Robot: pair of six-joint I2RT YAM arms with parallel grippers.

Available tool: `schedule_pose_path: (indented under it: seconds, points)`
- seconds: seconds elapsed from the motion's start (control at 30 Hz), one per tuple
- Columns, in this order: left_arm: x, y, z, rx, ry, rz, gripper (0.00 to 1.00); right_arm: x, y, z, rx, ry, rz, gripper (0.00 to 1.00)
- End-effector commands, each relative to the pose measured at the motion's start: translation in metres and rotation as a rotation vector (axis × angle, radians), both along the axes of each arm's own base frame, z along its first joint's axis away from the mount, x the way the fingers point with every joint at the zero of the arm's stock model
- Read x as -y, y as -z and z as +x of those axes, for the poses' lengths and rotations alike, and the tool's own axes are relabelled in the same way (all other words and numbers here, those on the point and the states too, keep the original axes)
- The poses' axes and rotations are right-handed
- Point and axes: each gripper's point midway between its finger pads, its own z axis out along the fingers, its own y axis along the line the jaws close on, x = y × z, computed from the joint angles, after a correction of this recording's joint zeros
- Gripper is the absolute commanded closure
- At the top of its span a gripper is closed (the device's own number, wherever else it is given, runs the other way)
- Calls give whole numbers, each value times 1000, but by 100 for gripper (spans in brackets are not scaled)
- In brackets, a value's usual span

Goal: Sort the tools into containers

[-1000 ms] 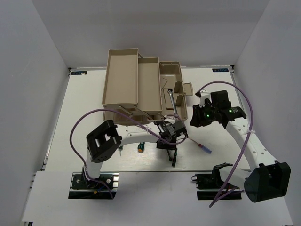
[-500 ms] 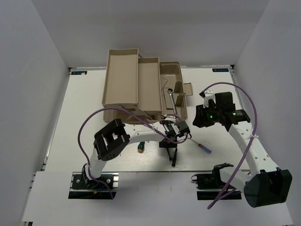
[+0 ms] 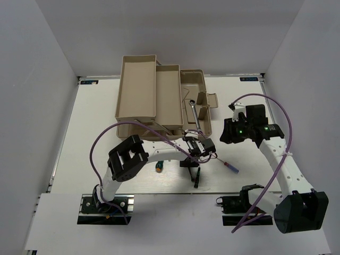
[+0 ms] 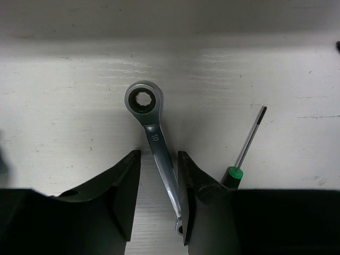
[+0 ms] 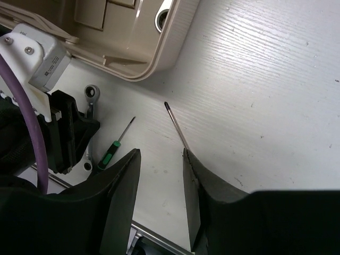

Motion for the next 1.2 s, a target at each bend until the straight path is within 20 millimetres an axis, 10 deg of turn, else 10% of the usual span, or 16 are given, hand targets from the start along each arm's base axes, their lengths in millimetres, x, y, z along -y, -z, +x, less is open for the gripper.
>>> schedule_pose_path:
  seconds: [0.0, 0.57, 1.17]
  points:
    - [-35, 41, -36, -130, 28, 175, 57, -2, -5, 5, 16, 2, 27, 56]
    - [-42, 51, -53, -167, 143, 205, 97, 5, -9, 10, 11, 37, 42, 56]
    - [-7, -64, -21, 85, 322, -50, 100, 27, 10, -3, -24, 71, -32, 49]
